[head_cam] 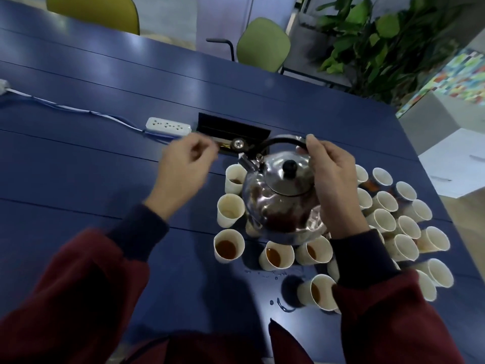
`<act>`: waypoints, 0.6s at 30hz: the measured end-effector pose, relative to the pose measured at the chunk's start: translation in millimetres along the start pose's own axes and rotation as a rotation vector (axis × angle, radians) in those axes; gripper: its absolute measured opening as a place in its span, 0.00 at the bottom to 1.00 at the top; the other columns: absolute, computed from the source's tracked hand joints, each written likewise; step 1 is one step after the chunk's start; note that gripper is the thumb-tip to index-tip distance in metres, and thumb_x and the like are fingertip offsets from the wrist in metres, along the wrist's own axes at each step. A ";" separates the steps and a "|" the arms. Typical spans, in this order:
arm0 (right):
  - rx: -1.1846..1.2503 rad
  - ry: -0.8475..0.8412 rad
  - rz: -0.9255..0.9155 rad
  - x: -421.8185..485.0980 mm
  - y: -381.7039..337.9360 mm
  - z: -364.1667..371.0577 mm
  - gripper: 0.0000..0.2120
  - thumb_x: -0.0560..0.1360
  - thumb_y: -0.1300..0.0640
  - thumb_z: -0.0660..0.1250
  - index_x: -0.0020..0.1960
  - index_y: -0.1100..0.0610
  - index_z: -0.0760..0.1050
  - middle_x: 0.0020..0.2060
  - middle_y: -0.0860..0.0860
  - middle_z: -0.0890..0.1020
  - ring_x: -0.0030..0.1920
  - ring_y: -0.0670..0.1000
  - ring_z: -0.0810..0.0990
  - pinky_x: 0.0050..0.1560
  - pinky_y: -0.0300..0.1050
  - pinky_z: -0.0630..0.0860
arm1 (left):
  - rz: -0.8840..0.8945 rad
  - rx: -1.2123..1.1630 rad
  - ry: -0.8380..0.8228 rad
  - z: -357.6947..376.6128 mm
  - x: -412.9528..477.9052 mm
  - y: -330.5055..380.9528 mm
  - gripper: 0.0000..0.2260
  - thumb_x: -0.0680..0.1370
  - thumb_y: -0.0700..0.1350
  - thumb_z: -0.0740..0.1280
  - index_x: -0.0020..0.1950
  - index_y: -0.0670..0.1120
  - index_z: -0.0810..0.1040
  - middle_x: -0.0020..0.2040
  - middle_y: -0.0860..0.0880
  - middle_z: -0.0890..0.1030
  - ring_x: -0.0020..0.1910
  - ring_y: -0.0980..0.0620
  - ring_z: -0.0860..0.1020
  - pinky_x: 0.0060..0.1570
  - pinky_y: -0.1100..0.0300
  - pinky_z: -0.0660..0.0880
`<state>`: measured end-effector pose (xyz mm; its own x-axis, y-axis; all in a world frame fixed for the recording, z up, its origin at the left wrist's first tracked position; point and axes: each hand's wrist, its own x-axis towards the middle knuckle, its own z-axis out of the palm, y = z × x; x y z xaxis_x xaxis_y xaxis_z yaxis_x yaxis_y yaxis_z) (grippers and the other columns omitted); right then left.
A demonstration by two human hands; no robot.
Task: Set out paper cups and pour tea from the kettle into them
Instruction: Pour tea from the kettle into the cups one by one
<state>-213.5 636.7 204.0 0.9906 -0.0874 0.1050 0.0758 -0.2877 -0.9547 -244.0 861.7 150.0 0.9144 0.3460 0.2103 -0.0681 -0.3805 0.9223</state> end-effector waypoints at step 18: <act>-0.641 -0.169 -0.262 17.5 20.6 25.3 0.13 0.76 0.47 0.68 0.37 0.52 0.77 0.28 0.47 0.79 0.35 0.51 0.78 0.38 0.46 0.73 | -0.183 0.349 -0.461 69.6 -34.3 -119.0 0.42 0.64 0.54 0.81 0.74 0.51 0.67 0.70 0.51 0.72 0.67 0.50 0.72 0.64 0.50 0.71</act>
<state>-191.7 653.3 179.2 0.9571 0.1955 0.2140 0.2832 -0.7875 -0.5474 -239.5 835.5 10.5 0.9829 0.0553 -0.1758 0.1705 -0.6352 0.7533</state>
